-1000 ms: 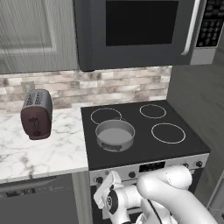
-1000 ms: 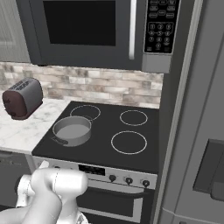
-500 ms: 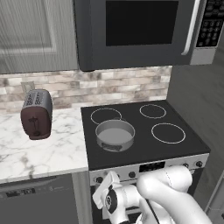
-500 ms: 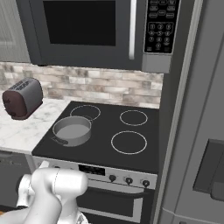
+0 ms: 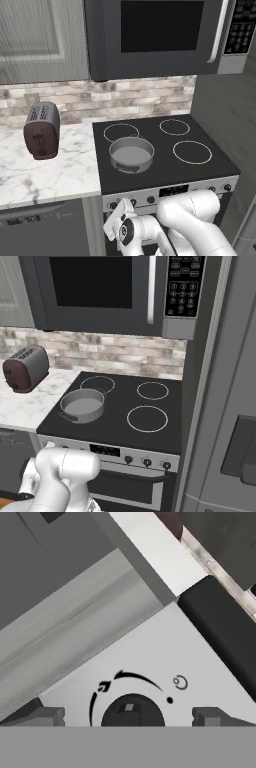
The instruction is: Turn off the front left burner of the stove.
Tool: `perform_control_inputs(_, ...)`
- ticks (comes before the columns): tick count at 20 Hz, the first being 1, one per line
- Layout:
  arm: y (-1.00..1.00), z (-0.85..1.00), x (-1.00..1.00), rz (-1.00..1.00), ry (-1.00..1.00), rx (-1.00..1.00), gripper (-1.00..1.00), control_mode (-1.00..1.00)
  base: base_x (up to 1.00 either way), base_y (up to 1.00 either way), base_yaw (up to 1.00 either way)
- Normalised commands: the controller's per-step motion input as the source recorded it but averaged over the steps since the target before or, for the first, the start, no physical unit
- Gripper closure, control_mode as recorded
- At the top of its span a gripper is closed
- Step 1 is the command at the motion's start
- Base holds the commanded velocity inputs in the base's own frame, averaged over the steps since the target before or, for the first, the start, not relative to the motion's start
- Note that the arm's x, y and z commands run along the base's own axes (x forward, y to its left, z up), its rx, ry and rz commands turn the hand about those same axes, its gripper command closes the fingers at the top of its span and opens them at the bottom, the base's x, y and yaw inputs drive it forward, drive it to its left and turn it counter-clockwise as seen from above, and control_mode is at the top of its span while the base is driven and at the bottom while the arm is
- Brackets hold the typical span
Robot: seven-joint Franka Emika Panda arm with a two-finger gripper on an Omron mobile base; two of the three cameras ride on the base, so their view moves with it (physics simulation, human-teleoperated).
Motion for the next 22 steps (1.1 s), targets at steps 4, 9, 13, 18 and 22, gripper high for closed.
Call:
perform_control_inputs(4, 0.00, -0.04, 0.08, 0.00, 0.00, 0.00, -1.00, -1.00, 0.00, 0.00, 0.00)
perform_control_inputs(9, 0.00, 0.00, 0.03, 0.00, -0.01, 0.00, -1.00, -1.00, 0.00, 0.00, 0.00)
perform_control_inputs(13, 0.00, 0.00, 0.00, 0.00, 0.00, 0.00, -1.00, -1.00, 0.00, 0.00, 0.00)
perform_control_inputs(18, 0.00, 0.00, 0.01, 0.00, 0.00, 0.00, 1.00, -1.00, 0.00, 0.00, 0.00)
perform_control_inputs(22, 0.00, 0.00, 0.00, 0.00, 0.00, 0.00, 1.00, -1.00, 0.00, 0.00, 0.00)
